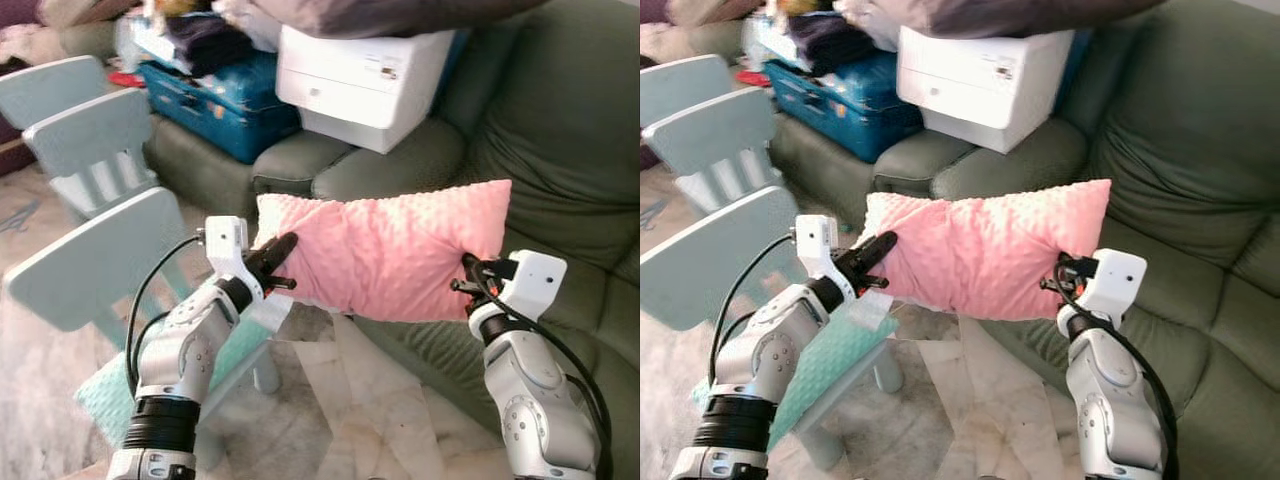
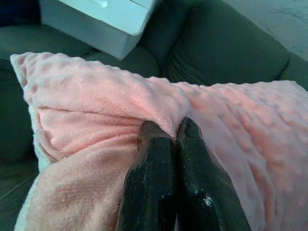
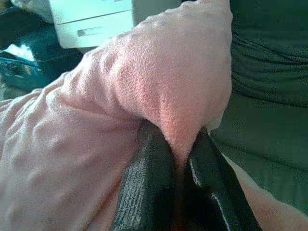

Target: Move the pillow to the sofa

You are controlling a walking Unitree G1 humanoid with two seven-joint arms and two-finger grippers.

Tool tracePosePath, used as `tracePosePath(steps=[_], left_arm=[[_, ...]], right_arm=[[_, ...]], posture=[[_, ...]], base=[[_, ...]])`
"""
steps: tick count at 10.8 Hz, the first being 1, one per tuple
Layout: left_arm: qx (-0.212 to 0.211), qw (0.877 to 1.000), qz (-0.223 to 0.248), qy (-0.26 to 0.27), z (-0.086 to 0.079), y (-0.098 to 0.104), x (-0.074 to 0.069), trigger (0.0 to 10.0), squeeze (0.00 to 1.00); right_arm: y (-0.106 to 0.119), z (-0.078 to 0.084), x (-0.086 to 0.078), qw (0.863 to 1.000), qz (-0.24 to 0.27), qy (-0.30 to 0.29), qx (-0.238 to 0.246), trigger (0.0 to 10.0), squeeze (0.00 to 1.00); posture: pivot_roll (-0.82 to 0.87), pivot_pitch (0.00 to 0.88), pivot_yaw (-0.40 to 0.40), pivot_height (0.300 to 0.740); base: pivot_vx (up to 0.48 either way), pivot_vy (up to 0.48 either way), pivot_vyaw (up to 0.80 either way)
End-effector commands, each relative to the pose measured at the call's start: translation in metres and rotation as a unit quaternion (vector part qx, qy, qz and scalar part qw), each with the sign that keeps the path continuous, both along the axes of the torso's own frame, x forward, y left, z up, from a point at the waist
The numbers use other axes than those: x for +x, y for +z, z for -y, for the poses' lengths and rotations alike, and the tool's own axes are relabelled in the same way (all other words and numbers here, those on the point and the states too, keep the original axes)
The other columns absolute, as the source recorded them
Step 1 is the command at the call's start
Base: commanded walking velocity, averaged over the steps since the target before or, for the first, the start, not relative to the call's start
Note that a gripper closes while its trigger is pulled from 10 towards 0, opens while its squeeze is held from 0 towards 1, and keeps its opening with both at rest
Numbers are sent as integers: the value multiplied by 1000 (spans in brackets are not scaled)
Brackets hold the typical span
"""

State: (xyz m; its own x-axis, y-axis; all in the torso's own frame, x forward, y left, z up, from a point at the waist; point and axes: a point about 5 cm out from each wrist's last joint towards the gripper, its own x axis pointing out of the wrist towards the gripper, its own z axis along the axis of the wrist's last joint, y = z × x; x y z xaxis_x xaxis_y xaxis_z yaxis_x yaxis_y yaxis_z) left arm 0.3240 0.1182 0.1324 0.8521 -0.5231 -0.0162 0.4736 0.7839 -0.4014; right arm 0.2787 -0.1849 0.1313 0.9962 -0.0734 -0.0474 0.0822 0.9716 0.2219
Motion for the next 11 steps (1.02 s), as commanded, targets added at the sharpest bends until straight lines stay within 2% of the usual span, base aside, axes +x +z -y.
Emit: tracePosePath(steps=[1,3,7,11], left_arm=[[1,1000,16,-14,4,8,1,10000,0],[-1,1000,14,-7,4,6,1,10000,0],[-5,1000,13,-5,4,6,1,10000,0],[-3,1000,20,-6,3,7,3,10000,0]], right_arm=[[6,2,2,1000,14,-5,0,10000,0],[5,1,1,1000,13,-5,1,10000,0],[5,2,1,1000,12,-6,-1,10000,0],[5,3,1,1000,9,-6,-2,10000,0]], posture=[[-158,99,-25,740],[-158,101,-22,740],[-159,104,-26,740],[-165,105,-29,740]], base=[[0,0,-425],[0,-480,-200],[0,0,0],[0,0,-800]])
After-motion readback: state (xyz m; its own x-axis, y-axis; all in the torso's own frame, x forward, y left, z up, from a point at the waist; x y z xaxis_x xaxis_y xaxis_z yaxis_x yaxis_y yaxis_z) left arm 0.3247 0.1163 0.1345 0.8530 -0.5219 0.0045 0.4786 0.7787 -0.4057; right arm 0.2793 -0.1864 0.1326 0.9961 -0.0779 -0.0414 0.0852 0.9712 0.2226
